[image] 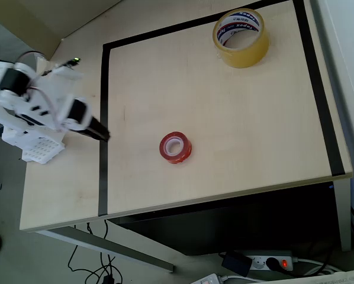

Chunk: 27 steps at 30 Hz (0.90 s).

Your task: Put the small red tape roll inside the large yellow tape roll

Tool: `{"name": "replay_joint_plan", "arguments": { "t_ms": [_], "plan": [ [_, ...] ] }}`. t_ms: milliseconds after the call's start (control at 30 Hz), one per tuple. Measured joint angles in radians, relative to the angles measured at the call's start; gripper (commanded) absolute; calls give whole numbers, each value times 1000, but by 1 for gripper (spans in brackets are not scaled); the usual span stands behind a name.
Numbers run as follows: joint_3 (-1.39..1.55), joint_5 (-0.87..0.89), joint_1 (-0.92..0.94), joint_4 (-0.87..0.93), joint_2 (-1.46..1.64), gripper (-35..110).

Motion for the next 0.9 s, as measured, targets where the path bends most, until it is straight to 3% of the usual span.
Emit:
{"name": "replay_joint_plan", "arguments": {
  "t_ms": [300, 900],
  "plan": [
    [-215, -94, -35, -8, -459, 21],
    [-273, -155, -34, -64, -595, 30]
  ]
}}
